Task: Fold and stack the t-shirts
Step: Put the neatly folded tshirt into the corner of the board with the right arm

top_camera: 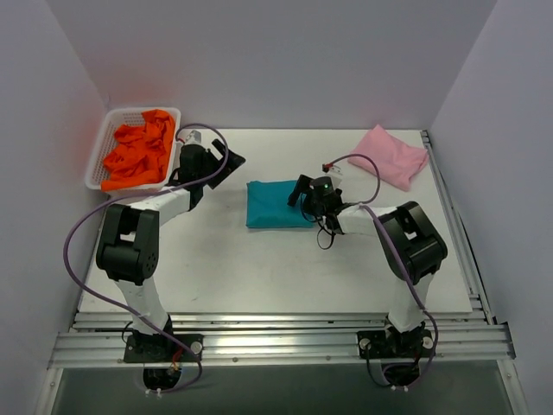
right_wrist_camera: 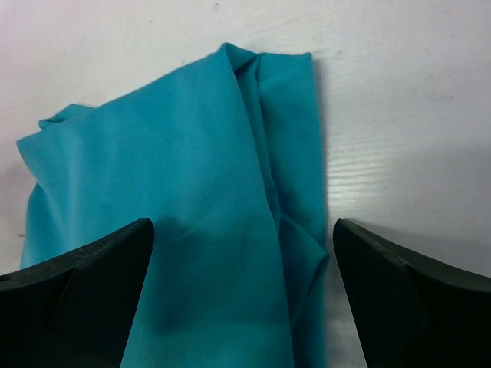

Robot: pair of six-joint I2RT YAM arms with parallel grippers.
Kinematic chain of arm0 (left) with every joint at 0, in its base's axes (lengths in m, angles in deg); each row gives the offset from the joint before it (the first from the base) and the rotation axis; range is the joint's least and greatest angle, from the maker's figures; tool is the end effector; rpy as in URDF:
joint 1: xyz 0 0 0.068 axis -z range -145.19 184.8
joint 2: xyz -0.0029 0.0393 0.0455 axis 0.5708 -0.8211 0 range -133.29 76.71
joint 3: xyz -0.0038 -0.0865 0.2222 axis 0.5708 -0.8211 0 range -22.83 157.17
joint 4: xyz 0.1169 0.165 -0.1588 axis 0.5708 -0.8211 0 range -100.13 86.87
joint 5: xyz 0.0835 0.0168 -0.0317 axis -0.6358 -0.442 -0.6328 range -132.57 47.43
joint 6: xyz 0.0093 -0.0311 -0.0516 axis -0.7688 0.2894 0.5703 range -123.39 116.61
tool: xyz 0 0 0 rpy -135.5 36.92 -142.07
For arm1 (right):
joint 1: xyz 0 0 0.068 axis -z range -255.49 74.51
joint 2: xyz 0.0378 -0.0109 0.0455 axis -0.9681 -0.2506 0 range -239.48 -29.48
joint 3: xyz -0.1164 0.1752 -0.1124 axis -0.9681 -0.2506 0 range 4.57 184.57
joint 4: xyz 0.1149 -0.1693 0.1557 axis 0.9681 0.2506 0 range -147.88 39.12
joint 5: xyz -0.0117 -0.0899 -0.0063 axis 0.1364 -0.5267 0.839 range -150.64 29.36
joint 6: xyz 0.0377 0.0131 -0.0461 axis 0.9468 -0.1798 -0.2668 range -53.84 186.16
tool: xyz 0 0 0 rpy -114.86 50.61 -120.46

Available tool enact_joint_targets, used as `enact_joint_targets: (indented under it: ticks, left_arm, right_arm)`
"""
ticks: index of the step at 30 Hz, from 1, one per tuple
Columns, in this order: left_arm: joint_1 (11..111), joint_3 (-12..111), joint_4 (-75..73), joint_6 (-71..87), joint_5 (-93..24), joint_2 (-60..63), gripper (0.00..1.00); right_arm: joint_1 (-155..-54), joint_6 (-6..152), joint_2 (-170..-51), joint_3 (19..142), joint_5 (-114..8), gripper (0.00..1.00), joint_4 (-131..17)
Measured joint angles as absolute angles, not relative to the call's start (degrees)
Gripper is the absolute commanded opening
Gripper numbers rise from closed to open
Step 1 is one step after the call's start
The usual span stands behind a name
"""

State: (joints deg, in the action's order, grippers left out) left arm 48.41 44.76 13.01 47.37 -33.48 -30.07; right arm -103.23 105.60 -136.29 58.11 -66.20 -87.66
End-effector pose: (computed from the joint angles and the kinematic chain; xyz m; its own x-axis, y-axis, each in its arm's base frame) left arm 0.4062 -0.1058 0.1801 -0.5299 -0.6586 -0.5342 -0.0583 0.6567 -0.7519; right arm 0.3450 0.1765 0.1278 -0.5168 0.4426 -0.7329 -0.0730 0.8301 0.5528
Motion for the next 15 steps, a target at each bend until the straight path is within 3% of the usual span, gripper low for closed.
enact_joint_targets:
  ticks: [3,6,7,10,15]
  left_arm:
    - [48.41,44.76,13.75,47.37,-33.53,-30.09,0.96]
    - [48.32,44.69,14.37,47.37,-33.51,-30.33,0.97]
    - [48.26,44.63,14.65,47.39,-33.51,-30.51,0.97]
    - [48.08,44.13,15.74,47.41,-33.51,-31.43,0.97]
    - [47.69,41.83,17.67,48.00,-33.29,-32.63,0.98]
  right_arm:
    - [-103.23,105.84,-137.82,58.65,-65.70,1.00,-90.57]
    - [-103.23,106.19,-139.02,59.00,-65.48,0.81,-92.88]
    - [-103.21,106.32,-139.50,59.16,-65.30,0.48,-93.69]
    - [-103.17,106.98,-141.32,59.46,-64.47,0.00,-94.26]
    - [-102.91,107.96,-144.20,62.72,-63.56,0.00,-93.84]
